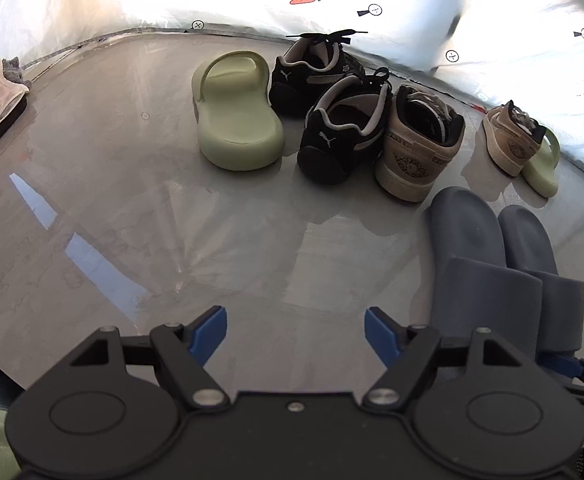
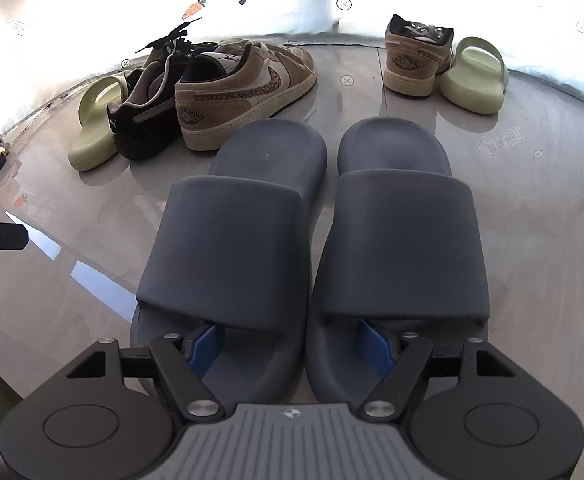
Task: Organize scattered shoes
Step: 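Push the two grey slides together side by side with the right gripper, then reach the left gripper to the tan-and-white sneaker and grasp its heel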
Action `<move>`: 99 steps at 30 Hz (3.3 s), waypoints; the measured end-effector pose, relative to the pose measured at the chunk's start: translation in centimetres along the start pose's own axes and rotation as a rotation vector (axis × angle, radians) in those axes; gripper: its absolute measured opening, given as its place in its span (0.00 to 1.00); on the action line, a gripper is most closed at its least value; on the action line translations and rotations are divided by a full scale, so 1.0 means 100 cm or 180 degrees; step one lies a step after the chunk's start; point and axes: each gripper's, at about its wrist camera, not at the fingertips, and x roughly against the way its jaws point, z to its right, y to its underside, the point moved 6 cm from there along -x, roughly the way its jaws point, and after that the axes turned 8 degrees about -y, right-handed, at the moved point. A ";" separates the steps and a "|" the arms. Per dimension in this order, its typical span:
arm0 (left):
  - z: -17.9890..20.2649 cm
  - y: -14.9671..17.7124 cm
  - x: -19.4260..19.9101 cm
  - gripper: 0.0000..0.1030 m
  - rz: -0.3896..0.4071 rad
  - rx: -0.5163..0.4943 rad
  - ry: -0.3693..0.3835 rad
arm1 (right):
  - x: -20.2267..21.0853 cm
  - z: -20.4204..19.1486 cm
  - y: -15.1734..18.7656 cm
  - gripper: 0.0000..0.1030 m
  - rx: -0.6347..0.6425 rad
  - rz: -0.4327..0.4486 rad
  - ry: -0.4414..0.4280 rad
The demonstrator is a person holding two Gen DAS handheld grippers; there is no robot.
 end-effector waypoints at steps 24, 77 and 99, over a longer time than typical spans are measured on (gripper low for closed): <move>0.021 -0.002 0.006 0.74 0.0062 -0.0002 0.0194 | 0.004 0.055 -0.100 0.38 0.0174 0.0185 -0.0068; 0.089 -0.033 0.006 0.74 0.0201 -0.0003 0.0594 | 0.010 0.039 -0.069 0.76 -0.0359 -0.0322 -0.0420; 0.217 -0.084 -0.017 0.74 0.0780 -0.0344 0.0174 | 0.020 0.211 -0.115 0.84 -0.0593 0.0544 0.0027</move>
